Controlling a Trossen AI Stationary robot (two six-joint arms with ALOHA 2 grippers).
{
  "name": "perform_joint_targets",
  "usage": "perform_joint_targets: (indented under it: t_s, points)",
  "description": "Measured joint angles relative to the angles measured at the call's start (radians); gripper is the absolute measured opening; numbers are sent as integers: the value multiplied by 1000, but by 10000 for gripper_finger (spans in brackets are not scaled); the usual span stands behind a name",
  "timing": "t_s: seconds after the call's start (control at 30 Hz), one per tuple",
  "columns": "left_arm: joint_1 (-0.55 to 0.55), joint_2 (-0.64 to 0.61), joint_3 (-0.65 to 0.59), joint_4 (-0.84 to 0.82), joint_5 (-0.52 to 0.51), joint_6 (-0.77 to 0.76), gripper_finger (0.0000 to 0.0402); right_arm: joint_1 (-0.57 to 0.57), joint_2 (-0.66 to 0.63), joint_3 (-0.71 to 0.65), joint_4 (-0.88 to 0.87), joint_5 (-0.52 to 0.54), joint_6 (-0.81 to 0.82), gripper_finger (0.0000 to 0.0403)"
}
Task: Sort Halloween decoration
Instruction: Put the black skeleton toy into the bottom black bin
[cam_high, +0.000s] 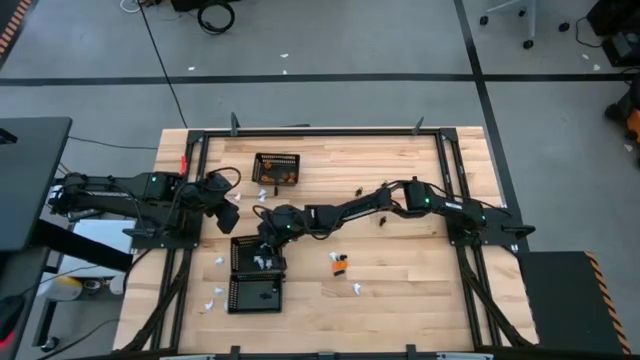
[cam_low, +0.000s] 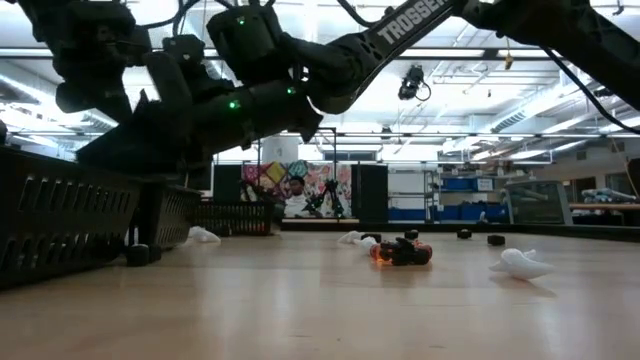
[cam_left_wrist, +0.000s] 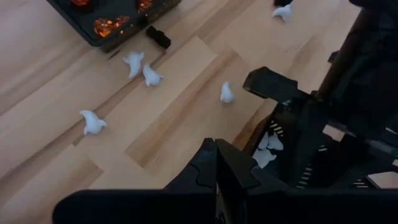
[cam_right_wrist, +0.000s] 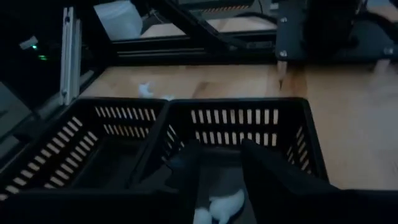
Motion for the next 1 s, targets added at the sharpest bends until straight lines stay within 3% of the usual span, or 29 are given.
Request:
perform_joint_targets:
  t_s: [0.13,0.37,0.57,0.8,1.0]
  points:
    - [0,2,0,-1,-42,-66,9,-24,-48,-2,-14,-72,26,134]
    - [1,75,-3,-5,-51,-51,23,-72,-217,-71,-202,-54,-74,123]
    - [1,138,-74,178,11,48,46,-109,-446,-377,-220,-35,-100,107]
    - [55,177,-161,466,113,126,50,-113,-732,-763,-174,-5,-12,100]
    - [92,243,-155,580,113,164,50,-82,-877,-1015,-86,132,51,112]
